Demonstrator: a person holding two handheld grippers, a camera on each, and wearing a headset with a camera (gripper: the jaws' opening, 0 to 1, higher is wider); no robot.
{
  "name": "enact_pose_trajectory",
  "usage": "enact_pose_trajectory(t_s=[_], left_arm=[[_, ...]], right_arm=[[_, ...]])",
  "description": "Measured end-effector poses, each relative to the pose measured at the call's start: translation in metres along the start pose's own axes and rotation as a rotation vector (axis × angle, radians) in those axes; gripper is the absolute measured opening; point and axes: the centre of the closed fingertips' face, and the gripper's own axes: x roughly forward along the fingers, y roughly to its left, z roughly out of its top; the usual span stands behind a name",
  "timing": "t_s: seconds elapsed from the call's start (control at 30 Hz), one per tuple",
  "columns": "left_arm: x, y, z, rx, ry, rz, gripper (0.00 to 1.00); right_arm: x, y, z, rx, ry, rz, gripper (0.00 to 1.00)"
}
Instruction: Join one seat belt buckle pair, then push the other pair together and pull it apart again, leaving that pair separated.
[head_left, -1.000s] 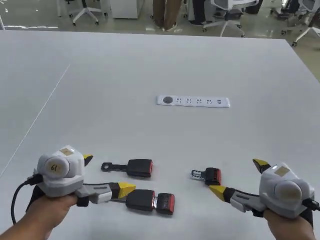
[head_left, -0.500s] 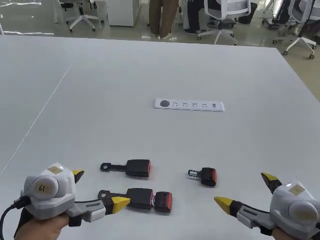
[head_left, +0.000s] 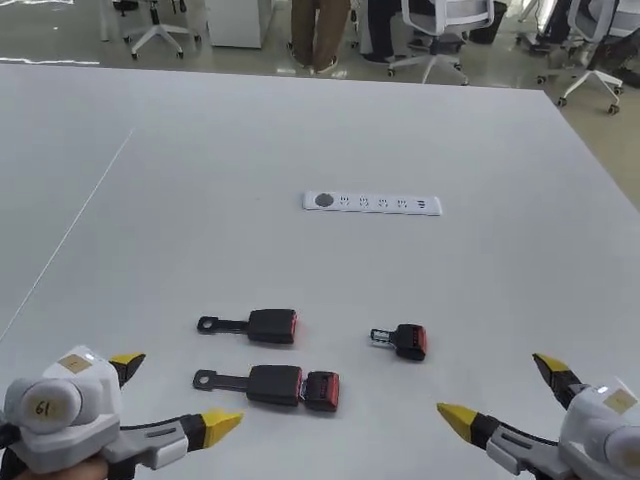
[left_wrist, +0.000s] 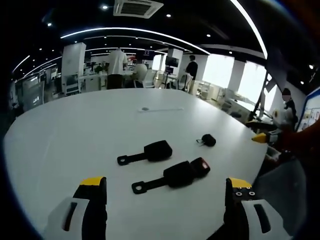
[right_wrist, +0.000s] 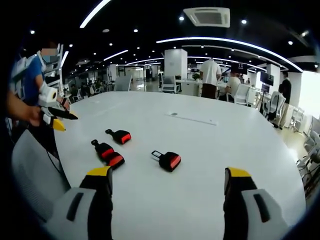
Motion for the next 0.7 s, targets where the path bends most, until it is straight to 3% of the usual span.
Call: enact_pose_trajectory(t_s=[0.7], left_arm=[[-0.012, -0.005, -0.007, 0.007, 0.007, -0.004, 1.0]], right_arm=[[-0.008, 0.014, -0.011, 0.037, 0.018, 0.011, 0.94]])
